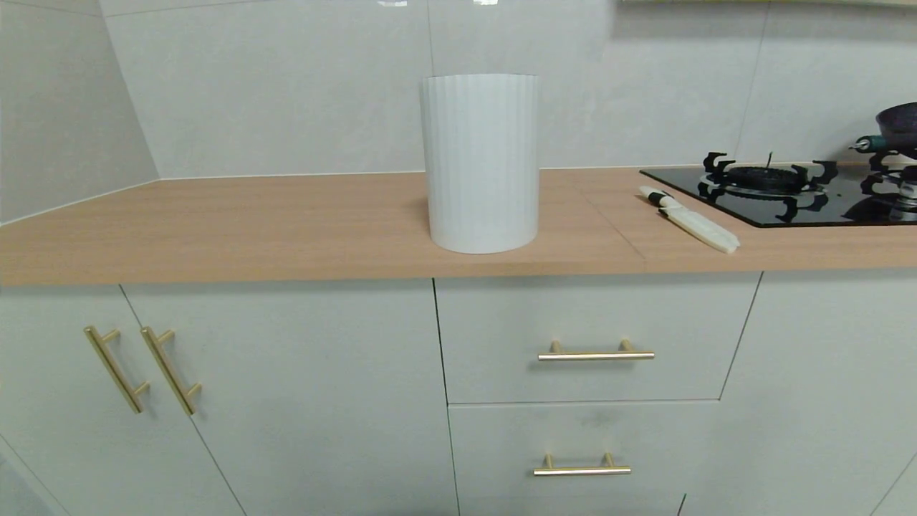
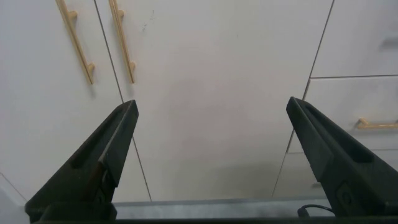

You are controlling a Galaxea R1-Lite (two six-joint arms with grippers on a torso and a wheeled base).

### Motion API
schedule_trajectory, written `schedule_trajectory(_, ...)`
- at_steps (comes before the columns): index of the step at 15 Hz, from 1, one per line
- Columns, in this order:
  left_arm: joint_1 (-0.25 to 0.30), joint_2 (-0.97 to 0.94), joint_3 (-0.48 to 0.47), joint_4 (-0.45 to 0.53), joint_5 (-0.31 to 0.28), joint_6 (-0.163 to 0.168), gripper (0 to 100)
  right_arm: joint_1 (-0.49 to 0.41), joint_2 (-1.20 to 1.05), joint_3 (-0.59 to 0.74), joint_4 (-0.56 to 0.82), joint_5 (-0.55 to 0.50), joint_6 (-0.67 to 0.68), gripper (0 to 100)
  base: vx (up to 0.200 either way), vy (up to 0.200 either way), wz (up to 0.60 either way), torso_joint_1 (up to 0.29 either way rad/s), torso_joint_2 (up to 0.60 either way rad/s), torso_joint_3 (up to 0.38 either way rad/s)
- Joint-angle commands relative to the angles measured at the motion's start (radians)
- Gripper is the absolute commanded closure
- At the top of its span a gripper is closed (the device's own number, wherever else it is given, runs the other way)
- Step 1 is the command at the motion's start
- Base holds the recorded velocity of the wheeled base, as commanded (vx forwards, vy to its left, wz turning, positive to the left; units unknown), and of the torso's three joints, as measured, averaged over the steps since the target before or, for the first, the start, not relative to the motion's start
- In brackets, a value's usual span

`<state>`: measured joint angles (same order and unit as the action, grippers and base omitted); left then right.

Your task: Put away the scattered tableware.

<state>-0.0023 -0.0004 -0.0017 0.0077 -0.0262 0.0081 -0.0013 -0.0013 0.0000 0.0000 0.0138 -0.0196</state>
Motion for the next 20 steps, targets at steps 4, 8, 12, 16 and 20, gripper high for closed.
schedule_trajectory(4,-0.001,0.000,0.000,0.000,0.000,0.001,0,-0.002,0.001,0.000,0.000,0.002,0.000,0,0.000,0.000,0.00,0.000,0.00,0.000)
schedule_trajectory(8,-0.001,0.000,0.000,0.000,0.000,0.001,0,-0.002,0.001,0.000,0.000,0.002,0.000,0,0.000,0.000,0.00,0.000,0.00,0.000)
schedule_trajectory(12,-0.001,0.000,-0.001,0.000,0.000,0.000,0,-0.002,0.001,0.000,0.000,0.002,-0.002,0,0.000,0.000,0.00,0.000,0.00,0.000)
schedule_trajectory(16,-0.001,0.000,0.000,0.000,0.000,0.000,0,-0.002,0.001,0.000,0.000,0.003,-0.003,0,0.000,0.000,0.00,0.005,-0.02,-0.007)
schedule_trajectory(20,-0.001,0.000,0.000,0.000,0.000,0.000,0,-0.002,0.001,0.000,0.000,0.003,-0.005,0,0.000,0.000,0.00,0.072,-0.24,-0.249)
